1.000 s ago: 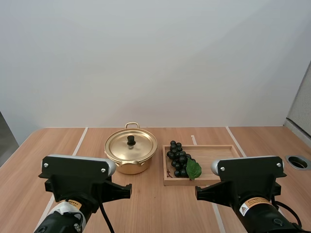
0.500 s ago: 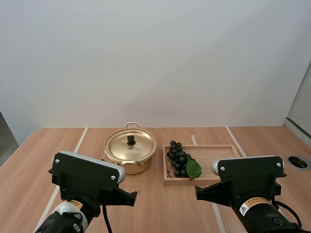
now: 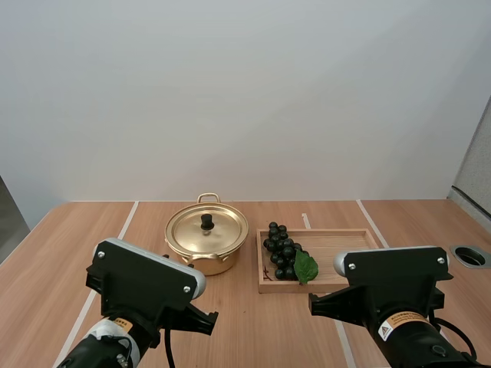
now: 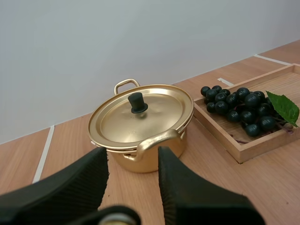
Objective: Open the pot, put the pineapple inside, and close it
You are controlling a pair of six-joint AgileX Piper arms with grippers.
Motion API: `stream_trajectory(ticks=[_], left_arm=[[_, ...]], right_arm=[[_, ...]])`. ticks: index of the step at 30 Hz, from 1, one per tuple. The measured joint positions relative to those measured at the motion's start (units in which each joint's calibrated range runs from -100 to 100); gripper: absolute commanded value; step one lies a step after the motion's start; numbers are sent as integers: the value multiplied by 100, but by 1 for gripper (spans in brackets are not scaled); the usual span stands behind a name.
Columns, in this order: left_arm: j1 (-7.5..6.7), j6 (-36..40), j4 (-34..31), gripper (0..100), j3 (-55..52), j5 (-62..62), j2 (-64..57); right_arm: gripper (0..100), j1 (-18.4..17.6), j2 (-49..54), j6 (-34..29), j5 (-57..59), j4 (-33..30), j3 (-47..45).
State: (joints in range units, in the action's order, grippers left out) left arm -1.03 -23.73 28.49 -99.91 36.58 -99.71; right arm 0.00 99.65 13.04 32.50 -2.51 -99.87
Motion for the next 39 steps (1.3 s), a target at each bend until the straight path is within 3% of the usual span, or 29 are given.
stream_trajectory(ticks=[2, 3, 6, 7, 11, 17, 20, 29, 39], left_arm=[[0, 43, 0, 50, 0, 0, 0], [0, 109, 0, 42, 0, 0, 0], [0, 616, -8, 2, 0, -30, 0], [0, 918, -8, 0, 0, -67, 0], [0, 1750, -232, 0, 0, -140, 0], [0, 3086, -1581, 0, 0, -214, 0], [0, 3602, -1893, 0, 0, -214, 0], [0, 4236, -2227, 0, 0, 192, 0], [0, 4281, -2736, 0, 0, -246, 0]], right_arm=[[0, 0, 0, 0, 0, 0, 0], [0, 0, 0, 0, 0, 0, 0], [0, 0, 0, 0, 0, 0, 0], [0, 0, 0, 0, 0, 13, 0], [0, 0, 0, 0, 0, 13, 0], [0, 0, 0, 0, -18, 13, 0], [0, 0, 0, 0, -18, 13, 0], [0, 0, 0, 0, -18, 13, 0], [0, 0, 0, 0, -18, 13, 0]])
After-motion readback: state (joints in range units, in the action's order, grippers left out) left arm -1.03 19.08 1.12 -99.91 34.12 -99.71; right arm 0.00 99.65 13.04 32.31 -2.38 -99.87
